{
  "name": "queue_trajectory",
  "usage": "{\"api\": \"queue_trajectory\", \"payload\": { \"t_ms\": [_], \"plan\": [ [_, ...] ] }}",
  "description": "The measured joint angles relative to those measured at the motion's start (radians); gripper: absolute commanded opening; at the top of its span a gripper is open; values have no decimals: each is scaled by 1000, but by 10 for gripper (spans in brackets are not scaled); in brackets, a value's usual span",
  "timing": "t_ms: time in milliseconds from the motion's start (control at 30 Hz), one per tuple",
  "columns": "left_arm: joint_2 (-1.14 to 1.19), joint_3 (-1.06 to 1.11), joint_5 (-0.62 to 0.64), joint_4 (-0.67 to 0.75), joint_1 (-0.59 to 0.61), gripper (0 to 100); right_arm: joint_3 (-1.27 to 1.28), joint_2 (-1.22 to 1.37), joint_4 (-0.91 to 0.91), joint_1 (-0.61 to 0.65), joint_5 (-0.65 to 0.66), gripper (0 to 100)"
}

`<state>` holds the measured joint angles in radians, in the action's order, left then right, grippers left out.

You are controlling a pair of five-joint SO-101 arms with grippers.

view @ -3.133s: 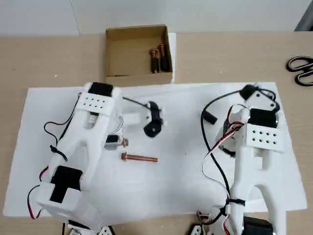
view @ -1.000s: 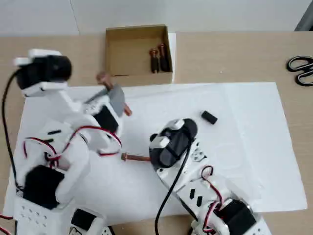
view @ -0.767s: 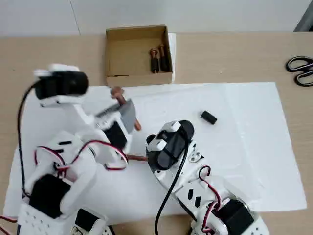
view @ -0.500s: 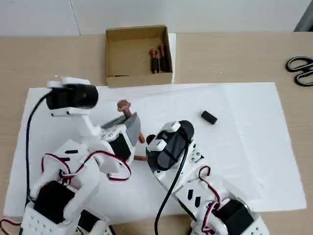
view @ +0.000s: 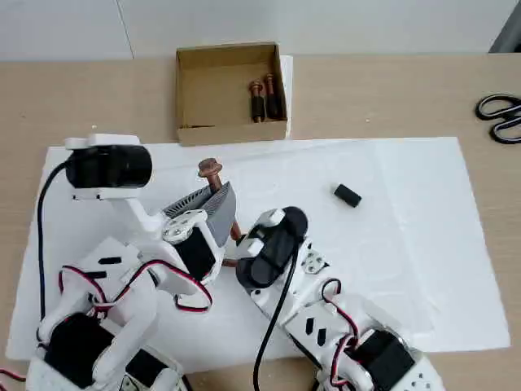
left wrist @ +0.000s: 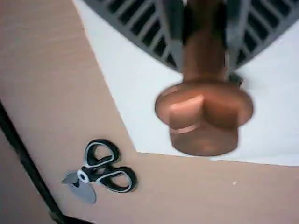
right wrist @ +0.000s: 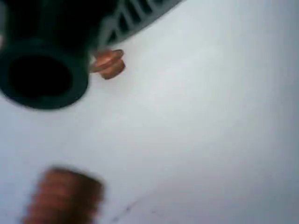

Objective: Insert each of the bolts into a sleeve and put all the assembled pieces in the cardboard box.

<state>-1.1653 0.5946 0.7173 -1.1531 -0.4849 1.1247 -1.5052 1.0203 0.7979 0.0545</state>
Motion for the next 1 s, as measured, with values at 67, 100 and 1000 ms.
{"api": "queue_trajectory", "payload": {
  "t_ms": [67, 100, 1000],
  "plan": [
    [0, 0, 0, 0, 0, 6, 0, 0, -11, 3, 0, 4],
    [0, 0, 0, 0, 0, 6, 0, 0, -21, 0, 0, 4],
    [-2, 63, 37, -15, 0, 6, 0, 0, -61, 66, -26, 4]
  ]
}}
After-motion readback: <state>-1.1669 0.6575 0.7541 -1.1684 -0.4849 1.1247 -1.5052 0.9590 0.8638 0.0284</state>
